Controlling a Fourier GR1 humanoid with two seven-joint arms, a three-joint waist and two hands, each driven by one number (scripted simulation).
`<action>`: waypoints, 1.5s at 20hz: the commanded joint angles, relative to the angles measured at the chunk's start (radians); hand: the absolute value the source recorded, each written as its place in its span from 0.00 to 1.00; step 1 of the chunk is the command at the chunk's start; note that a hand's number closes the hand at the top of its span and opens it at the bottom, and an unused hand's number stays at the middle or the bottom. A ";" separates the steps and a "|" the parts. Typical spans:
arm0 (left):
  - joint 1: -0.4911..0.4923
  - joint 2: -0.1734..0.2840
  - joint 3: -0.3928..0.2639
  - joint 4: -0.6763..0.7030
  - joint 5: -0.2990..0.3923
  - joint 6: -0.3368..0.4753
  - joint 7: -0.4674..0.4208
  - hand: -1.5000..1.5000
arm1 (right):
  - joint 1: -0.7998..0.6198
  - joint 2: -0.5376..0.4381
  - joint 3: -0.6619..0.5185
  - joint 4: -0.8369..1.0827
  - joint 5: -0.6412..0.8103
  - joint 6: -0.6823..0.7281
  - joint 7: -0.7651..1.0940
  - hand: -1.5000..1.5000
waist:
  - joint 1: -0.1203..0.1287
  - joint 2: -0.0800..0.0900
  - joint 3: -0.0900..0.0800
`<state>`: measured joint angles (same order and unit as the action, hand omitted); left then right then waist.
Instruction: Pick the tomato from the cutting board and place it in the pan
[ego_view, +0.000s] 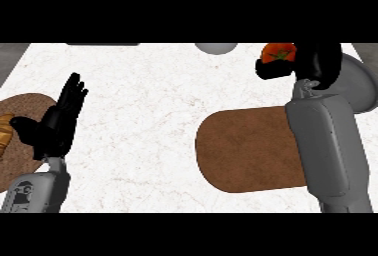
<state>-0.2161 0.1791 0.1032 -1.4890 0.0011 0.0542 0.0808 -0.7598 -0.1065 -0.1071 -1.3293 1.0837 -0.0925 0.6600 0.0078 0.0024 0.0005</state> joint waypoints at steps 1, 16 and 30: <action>-0.018 0.000 0.011 0.031 0.002 -0.001 -0.024 0.50 | -0.013 -0.069 -0.139 0.071 -0.116 -0.101 -0.115 1.00 | -0.001 0.003 0.000; -0.083 -0.003 -0.009 0.030 -0.006 -0.011 0.011 0.50 | -0.050 -0.444 -0.338 0.799 -0.101 -0.406 -0.551 1.00 | 0.043 0.025 0.003; -0.086 -0.044 -0.048 0.001 -0.012 -0.004 0.027 0.50 | -0.102 -0.523 -0.530 1.095 -0.305 -0.228 -0.734 0.00 | 0.075 0.039 0.011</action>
<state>-0.2840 0.1532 0.0680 -1.4803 -0.0085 0.0401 0.0910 -0.8489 -0.6304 -0.5877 -0.3042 0.8439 -0.4400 -0.0406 0.0795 0.0391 0.0088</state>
